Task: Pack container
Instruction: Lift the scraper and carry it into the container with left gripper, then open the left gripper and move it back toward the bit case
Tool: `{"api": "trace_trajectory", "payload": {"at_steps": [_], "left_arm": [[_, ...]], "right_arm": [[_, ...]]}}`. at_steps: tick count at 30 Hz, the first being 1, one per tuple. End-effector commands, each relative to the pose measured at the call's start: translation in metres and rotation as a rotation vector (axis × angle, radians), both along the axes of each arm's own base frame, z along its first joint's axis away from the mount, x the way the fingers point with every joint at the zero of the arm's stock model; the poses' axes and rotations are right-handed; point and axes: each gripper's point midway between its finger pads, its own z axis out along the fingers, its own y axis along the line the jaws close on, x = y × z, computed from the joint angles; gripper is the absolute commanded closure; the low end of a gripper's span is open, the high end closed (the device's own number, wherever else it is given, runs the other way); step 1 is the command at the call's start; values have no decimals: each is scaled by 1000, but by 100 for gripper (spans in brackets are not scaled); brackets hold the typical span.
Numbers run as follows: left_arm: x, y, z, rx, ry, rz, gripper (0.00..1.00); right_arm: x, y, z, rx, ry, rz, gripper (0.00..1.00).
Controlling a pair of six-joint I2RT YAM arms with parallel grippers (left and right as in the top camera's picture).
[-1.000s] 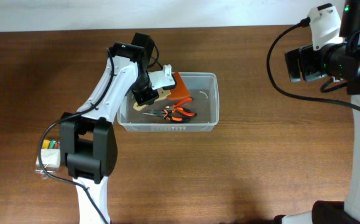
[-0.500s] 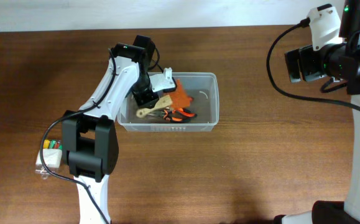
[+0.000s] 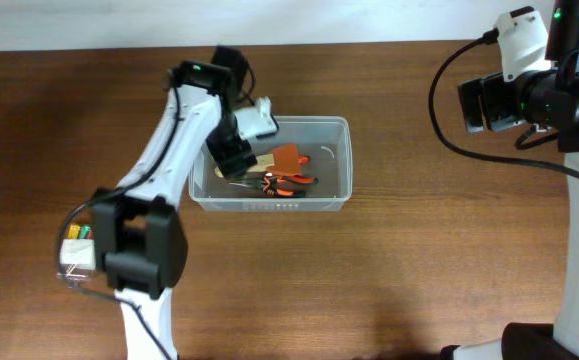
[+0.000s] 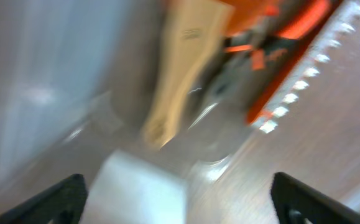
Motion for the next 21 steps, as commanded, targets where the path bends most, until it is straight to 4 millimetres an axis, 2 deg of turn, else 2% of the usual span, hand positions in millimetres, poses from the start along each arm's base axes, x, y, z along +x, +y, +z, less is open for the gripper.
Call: {"api": "trace_trajectory", "payload": {"at_steps": [1, 3, 7, 10, 13, 15, 17, 21], "left_arm": [[10, 45, 124, 76, -357, 268, 1], [-4, 64, 156, 67, -414, 309, 1], [-42, 114, 222, 22, -554, 479, 1], [-73, 150, 261, -23, -659, 616, 1], [-101, 173, 287, -76, -741, 735, 1], [-123, 189, 297, -99, -774, 857, 1], [-144, 201, 295, -102, -772, 957, 1], [-168, 210, 270, -118, -733, 1044, 1]], "right_arm": [[0, -4, -1, -3, 4, -21, 1], [0, -4, -1, -3, 4, -21, 1], [0, -4, -1, -3, 4, -21, 2], [0, -4, -1, -2, 4, -20, 1], [0, -4, -1, -2, 4, -20, 2], [0, -4, -1, -2, 5, -20, 2], [0, -4, -2, -2, 7, -20, 2], [0, -4, -2, -2, 8, -20, 2]]}}
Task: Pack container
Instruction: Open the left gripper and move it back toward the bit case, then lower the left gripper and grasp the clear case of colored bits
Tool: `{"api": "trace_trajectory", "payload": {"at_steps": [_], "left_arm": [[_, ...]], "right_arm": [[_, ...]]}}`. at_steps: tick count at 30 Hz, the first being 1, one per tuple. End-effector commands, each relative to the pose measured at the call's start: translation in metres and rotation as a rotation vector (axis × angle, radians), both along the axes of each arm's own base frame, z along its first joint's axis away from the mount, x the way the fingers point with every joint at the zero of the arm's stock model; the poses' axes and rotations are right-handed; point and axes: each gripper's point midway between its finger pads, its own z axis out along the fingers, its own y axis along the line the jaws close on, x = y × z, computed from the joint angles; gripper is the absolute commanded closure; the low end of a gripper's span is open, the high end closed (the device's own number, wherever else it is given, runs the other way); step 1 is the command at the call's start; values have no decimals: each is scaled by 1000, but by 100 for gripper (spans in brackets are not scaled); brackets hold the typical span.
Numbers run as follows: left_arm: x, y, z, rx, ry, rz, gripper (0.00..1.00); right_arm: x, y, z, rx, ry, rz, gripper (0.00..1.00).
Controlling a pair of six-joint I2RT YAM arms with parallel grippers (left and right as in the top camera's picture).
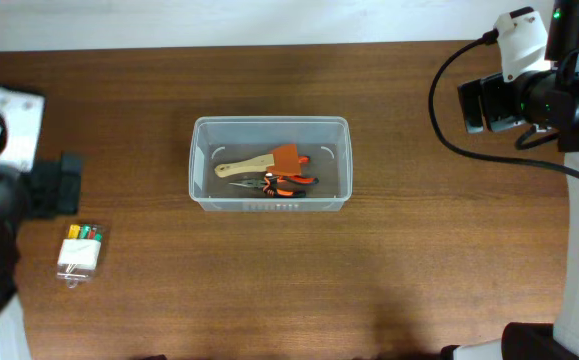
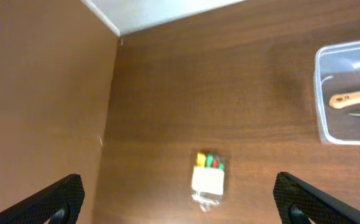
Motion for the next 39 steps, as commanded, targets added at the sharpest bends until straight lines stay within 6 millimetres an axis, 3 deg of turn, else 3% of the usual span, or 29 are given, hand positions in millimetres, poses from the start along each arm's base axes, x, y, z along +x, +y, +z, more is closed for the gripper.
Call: {"api": "trace_trajectory", "payload": {"at_steps": [1, 4, 9, 17, 25, 29, 34, 39], "left_arm": [[-11, 5, -39, -106, 40, 79, 1], [-14, 15, -79, -116, 89, 116, 1], [-1, 27, -150, -175, 179, 114, 1], [22, 61, -228, -315, 371, 92, 1], [20, 82, -318, -429, 627, 103, 1], [20, 88, -341, -431, 686, 118, 1], [23, 92, -353, -432, 698, 122, 1], [17, 110, -362, -351, 746, 171, 1]], "right_arm": [[0, -4, -2, -2, 5, -20, 1], [-1, -4, -2, -2, 8, -20, 1], [-2, -4, -3, -2, 14, -20, 1], [-2, -4, -3, -2, 16, -20, 2], [-2, -4, -3, -2, 16, -20, 1], [-2, -4, -3, -2, 16, -20, 2], [-2, -4, -3, -2, 16, -20, 1], [-2, -4, -3, -2, 16, -20, 1]]}}
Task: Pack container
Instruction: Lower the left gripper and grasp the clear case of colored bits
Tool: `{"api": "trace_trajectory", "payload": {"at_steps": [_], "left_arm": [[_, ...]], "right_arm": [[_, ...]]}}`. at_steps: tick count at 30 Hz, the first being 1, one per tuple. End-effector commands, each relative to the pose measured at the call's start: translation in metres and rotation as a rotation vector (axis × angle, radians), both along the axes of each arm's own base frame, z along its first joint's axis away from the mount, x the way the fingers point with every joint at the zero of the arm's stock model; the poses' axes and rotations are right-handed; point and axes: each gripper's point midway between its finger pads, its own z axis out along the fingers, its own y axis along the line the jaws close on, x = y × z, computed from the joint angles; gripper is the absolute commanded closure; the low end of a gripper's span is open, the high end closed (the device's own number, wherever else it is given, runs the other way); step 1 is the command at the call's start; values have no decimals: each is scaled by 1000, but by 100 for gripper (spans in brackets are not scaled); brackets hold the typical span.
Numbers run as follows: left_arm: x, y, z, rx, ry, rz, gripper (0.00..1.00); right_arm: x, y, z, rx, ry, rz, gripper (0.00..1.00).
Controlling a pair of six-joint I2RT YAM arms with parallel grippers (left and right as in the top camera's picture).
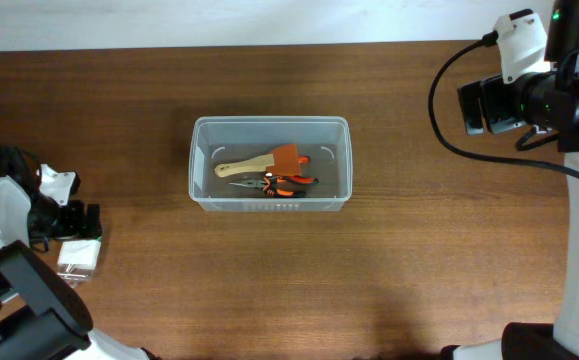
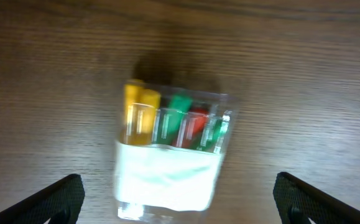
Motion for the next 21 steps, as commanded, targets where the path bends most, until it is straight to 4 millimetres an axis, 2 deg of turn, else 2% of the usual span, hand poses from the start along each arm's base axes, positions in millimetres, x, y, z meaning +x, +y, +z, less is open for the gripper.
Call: {"api": "trace_trajectory", "payload": {"at_steps": [1, 5, 11, 21], "left_arm": [[-8, 14, -10, 52, 57, -5, 1], [-9, 16, -18, 41, 71, 1, 1], [-7, 8, -31, -15, 73, -2, 1], [-14, 3, -54, -56, 134, -3, 1]], "right_arm": [[0, -4, -1, 0, 3, -18, 1], [0, -4, -1, -1, 3, -18, 2], [0, -4, -1, -1, 3, -18, 1], [0, -4, -1, -3, 3, -16, 2]]}}
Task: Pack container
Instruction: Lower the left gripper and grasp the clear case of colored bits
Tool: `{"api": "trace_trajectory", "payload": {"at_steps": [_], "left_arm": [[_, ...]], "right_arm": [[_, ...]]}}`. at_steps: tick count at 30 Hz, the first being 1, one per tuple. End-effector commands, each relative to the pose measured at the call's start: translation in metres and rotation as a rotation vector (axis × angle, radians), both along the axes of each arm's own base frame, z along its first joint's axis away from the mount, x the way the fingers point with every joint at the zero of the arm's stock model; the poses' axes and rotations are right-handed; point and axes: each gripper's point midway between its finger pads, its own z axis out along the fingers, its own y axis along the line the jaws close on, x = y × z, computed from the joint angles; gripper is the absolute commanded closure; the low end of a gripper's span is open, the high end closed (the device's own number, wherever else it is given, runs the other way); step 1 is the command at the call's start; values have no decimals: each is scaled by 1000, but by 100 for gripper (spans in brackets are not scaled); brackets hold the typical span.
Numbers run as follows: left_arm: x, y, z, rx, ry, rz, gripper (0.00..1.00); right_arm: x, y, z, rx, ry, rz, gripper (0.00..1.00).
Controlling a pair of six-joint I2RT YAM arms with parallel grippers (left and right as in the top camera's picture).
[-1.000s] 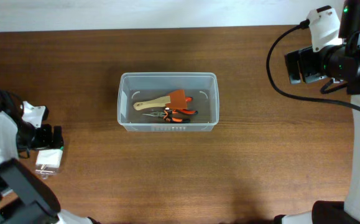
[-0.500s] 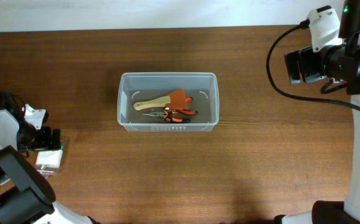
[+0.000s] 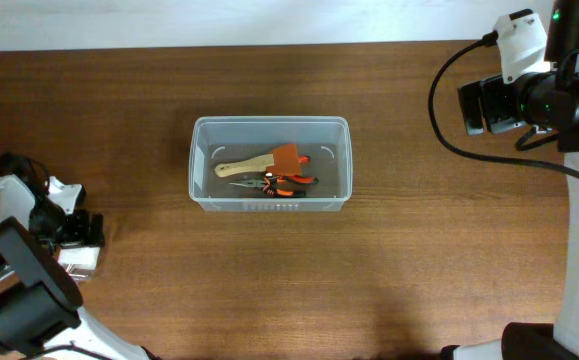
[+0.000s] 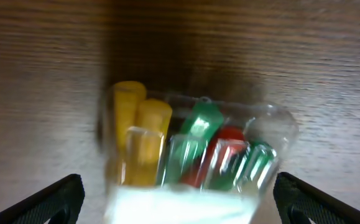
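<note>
A clear plastic container [image 3: 339,135] stands mid-table with a wooden-handled brush [image 3: 254,162] and orange-handled pliers [image 3: 281,182] inside. At the table's left edge lies a clear pack of markers [image 4: 192,155], its yellow, green and red caps showing in the left wrist view. My left gripper [image 4: 178,202] is open low over it, fingertips [image 4: 58,196] on either side of the pack. In the overhead view the pack [image 3: 77,256] is mostly hidden under the left gripper [image 3: 69,228]. My right gripper [image 3: 489,100] hangs at the far right, too dark to read.
The right arm's base and cable [image 3: 569,200] occupy the right edge. Bare wooden tabletop [image 3: 269,290] stretches between the container and the marker pack. A pale wall strip [image 3: 169,20] runs along the back.
My left gripper has come lower over the marker pack, which now fills more of the wrist view between the open fingers. The right arm has not moved.
My left gripper was open inside the container over the brush and pliers. Then it was high off the left side, the marker pack small below. Later it stood above the pack, and now it is down around it, still open.
</note>
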Motion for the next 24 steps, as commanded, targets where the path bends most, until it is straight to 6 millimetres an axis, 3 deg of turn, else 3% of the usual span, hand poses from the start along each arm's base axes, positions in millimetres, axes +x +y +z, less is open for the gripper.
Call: {"api": "trace_trajectory", "payload": {"at_steps": [1, 11, 24], "left_arm": [[-4, -4, -12, -35, 20, -10, 1], [-4, -2, -15, -26, 21, -10, 1], [-20, -13, -34, -45, 47, -9, 1]], "right_arm": [[0, -4, -1, -3, 3, -16, 2], [0, -4, -1, -3, 3, -16, 1], [0, -4, -1, -3, 3, -16, 1]]}}
